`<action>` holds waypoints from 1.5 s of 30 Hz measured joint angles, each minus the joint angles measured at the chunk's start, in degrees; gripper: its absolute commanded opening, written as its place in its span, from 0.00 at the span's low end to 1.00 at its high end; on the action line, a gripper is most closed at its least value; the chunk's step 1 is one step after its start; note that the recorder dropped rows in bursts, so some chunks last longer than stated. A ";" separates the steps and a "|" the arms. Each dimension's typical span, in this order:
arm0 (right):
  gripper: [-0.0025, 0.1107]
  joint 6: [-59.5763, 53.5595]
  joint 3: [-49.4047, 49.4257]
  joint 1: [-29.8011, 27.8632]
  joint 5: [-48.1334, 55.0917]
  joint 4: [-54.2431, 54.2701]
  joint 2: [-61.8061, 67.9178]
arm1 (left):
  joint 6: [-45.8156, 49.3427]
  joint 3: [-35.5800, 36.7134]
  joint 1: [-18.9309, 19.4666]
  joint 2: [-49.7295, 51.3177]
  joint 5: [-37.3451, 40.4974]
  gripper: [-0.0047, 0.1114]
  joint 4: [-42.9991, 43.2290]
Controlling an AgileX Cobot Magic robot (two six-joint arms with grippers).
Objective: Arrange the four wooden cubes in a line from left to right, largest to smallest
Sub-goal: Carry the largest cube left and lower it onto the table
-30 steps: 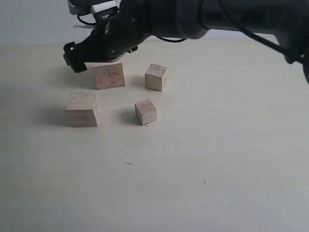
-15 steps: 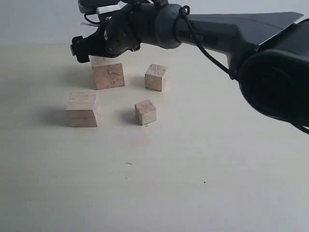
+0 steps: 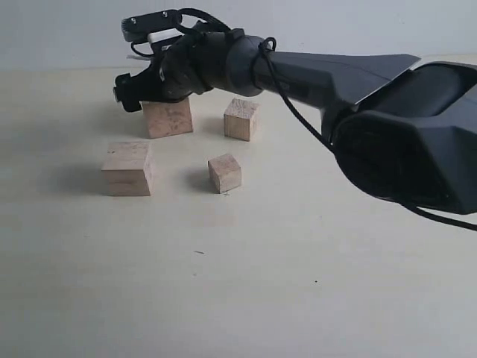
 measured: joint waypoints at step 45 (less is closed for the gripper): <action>0.02 -74.61 -0.05 7.74 22.09 37.41 -4.78 | 0.00 0.17 0.00 0.00 0.00 0.04 0.00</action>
